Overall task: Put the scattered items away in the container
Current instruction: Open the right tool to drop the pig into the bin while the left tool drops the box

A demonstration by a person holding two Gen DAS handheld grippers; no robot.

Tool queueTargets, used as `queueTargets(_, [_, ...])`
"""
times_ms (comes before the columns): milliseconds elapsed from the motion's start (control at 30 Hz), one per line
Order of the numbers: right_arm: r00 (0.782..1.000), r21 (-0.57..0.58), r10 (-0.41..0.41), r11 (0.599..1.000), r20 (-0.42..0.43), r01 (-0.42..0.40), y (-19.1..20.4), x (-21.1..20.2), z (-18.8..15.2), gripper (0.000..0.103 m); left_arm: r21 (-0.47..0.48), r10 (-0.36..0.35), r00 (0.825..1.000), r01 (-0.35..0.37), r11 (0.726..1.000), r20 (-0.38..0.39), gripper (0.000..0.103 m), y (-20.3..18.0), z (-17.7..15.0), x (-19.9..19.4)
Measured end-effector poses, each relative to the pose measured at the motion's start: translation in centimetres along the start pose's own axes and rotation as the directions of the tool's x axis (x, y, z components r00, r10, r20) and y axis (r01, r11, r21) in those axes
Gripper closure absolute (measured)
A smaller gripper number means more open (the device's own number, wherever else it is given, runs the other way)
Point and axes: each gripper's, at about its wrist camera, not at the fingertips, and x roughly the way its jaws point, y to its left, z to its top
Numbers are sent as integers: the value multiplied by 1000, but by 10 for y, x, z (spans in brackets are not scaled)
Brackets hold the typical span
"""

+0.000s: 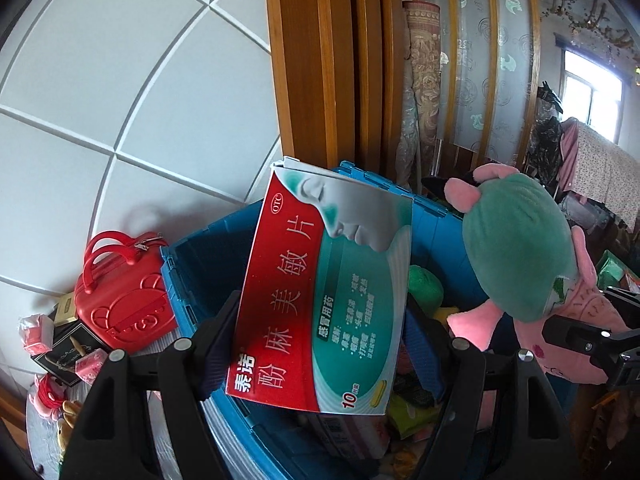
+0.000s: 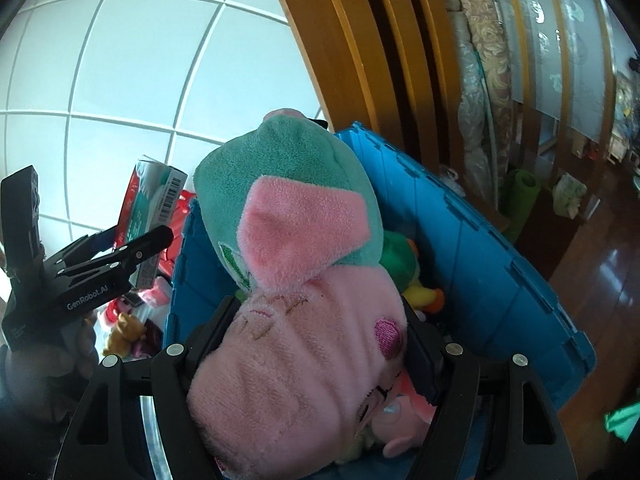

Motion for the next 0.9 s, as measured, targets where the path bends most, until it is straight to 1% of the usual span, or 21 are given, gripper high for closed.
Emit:
queueTargets(367, [999, 16, -29, 999, 14, 29, -8, -7, 0, 27, 13, -17, 1000, 17, 1000, 6, 29, -14, 7, 5])
queueTargets(433, [999, 18, -37, 999, 28, 36, -9, -9, 1, 21, 10, -7, 1000, 7, 1000, 10, 27, -16, 8, 5])
queueTargets(467, [998, 21, -42, 999, 37, 41, -10, -9, 2, 12, 14, 5, 1000, -5, 1000, 1, 22, -18, 9, 7])
queueTargets(500, [998, 24, -47, 999, 44, 46, -10, -10, 3, 0, 19, 21, 1000, -21, 1000, -12, 0, -20, 9, 9])
queueTargets(533, [997, 26, -49, 999, 52, 48, -9, -11, 4, 0, 20, 32, 999, -31, 999, -18, 0, -20, 8, 9])
queueTargets(700, [996, 13, -49, 999, 75, 48, -4, -16, 8, 0, 5, 39, 998, -39, 999, -52, 0, -12, 0, 12])
queueTargets(900, [997, -24, -18, 1000, 75, 20, 14, -16, 5, 0, -34, 77, 994, -80, 996, -71, 0, 13, -19, 4])
